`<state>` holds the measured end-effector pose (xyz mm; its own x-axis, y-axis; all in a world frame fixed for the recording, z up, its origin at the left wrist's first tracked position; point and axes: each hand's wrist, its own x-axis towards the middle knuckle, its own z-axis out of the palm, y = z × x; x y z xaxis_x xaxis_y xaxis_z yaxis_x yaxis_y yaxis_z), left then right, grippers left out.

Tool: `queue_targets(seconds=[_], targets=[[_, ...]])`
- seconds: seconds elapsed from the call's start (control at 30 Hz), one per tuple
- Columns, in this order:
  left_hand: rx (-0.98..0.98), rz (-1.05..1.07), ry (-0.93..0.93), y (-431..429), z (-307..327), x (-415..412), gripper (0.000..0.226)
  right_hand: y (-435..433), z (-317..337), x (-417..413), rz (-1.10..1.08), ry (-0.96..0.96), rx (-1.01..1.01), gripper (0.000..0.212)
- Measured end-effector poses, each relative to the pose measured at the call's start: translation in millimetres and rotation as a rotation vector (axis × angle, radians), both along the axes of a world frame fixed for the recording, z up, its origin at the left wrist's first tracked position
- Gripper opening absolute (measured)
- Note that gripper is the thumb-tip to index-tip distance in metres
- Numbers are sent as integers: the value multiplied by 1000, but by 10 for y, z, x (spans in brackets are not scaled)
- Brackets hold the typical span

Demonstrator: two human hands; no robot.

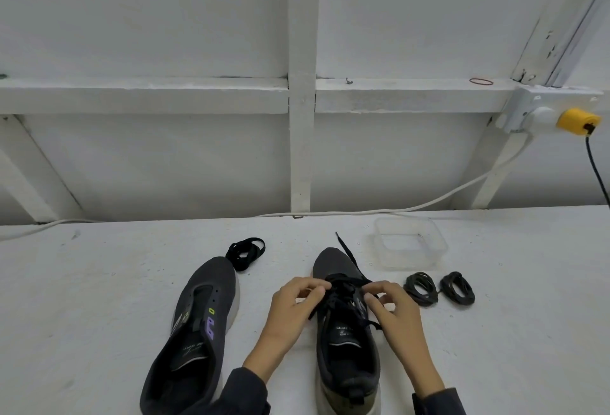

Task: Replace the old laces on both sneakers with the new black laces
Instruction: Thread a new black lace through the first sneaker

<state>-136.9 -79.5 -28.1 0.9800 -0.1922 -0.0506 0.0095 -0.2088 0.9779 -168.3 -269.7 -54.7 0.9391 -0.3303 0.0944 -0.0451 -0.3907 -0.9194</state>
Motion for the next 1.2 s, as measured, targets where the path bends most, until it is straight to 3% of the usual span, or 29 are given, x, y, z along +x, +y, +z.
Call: queue_targets(seconds=[0.17, 0.3, 0.43, 0.53, 0.73, 0.83, 0.97, 1.07, 1.2], targets=[[112, -12, -45, 75, -120, -33, 50, 76, 83, -13, 37, -32, 155, 11], [311, 33, -98, 174, -261, -97, 50, 95, 92, -19, 64, -16, 181, 9], [438, 65, 99, 269, -375, -146, 52, 98, 77, -20, 57, -1, 200, 14], [351, 108, 211, 269, -384, -188, 61, 116, 75, -24, 59, -13, 198, 18], [-122, 284, 376, 324, -310, -178, 86, 134, 95, -20, 47, 0, 187, 27], [-152, 279, 420, 344, -311, -177, 76, 128, 77, -14, 48, 2, 167, 22], [164, 175, 198, 336, -272, -220, 29, 125, 44, -3, 45, -8, 144, 15], [380, 186, -26, 281, -168, -203, 19, 120, 38, 28, 39, 0, 110, 13], [260, 161, -188, 144, -70, -33, 20, 112, 58, 88, 69, 12, 16, 17]])
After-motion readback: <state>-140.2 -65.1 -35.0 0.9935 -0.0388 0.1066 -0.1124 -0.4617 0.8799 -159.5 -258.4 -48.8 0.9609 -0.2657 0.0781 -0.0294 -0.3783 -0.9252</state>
